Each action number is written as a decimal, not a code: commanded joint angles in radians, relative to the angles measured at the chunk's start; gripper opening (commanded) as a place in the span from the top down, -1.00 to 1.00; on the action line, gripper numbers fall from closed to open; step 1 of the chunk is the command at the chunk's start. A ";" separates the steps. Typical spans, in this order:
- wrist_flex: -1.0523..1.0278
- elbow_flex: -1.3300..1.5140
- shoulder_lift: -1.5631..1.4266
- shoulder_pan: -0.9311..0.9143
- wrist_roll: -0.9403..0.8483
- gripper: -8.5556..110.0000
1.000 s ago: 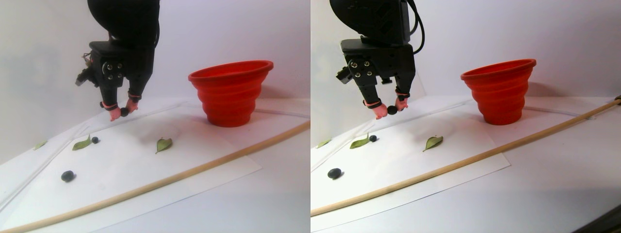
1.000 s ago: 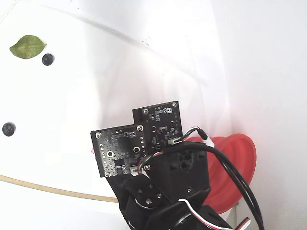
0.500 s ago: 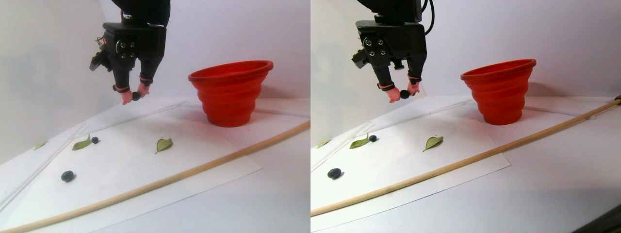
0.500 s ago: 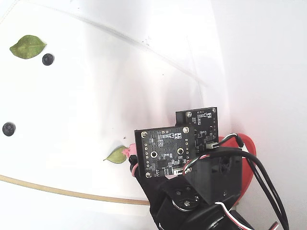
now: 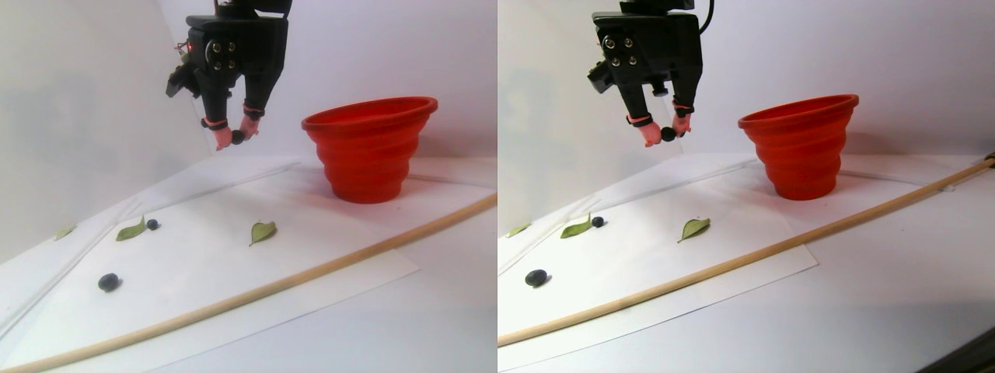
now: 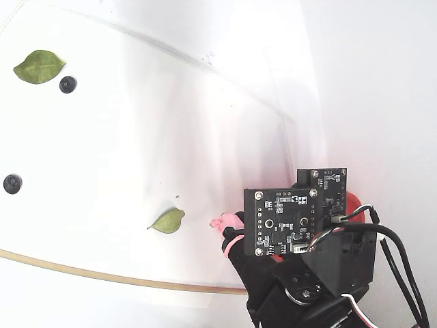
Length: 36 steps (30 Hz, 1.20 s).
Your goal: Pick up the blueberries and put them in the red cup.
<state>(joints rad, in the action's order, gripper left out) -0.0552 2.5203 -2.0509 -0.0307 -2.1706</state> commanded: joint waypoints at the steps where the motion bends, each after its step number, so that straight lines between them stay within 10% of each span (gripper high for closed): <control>1: -0.015 -0.049 -0.112 -0.008 0.012 0.68; 36: -0.153 -0.118 -0.301 -0.261 0.009 0.67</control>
<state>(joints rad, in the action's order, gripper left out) -0.2056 2.4835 -2.2519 -0.2715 -2.1583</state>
